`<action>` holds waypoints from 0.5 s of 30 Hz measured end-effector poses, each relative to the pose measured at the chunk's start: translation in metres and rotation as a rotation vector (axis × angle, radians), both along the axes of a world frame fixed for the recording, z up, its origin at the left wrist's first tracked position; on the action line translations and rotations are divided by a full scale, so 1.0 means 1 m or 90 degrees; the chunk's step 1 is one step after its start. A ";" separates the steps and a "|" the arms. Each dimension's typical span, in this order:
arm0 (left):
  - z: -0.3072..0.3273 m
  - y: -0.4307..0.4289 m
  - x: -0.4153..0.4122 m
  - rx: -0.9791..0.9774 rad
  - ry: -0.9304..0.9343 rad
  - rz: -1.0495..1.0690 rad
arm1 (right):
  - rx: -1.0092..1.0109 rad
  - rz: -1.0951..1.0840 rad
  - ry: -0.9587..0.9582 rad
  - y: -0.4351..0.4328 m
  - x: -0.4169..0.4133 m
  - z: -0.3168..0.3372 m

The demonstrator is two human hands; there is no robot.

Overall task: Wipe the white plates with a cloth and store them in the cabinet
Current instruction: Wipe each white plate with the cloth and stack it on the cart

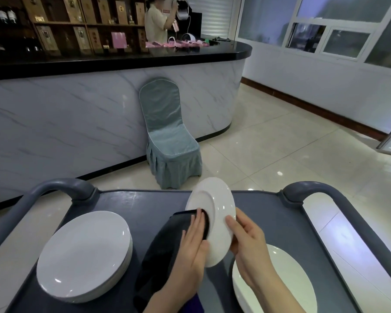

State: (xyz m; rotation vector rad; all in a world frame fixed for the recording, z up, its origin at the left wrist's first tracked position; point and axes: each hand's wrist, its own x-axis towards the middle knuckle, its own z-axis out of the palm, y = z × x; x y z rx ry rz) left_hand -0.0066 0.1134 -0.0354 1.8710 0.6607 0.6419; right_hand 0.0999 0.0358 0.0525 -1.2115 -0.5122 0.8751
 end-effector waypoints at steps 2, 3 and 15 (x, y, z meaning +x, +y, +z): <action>0.006 -0.004 0.007 -0.004 -0.023 -0.010 | -0.014 0.013 -0.004 -0.002 -0.005 -0.004; 0.008 0.000 0.007 -0.019 -0.030 -0.009 | -0.019 0.019 0.001 -0.003 -0.007 -0.005; 0.012 -0.017 -0.005 -0.121 -0.042 -0.048 | -0.024 -0.053 -0.026 0.005 0.004 0.004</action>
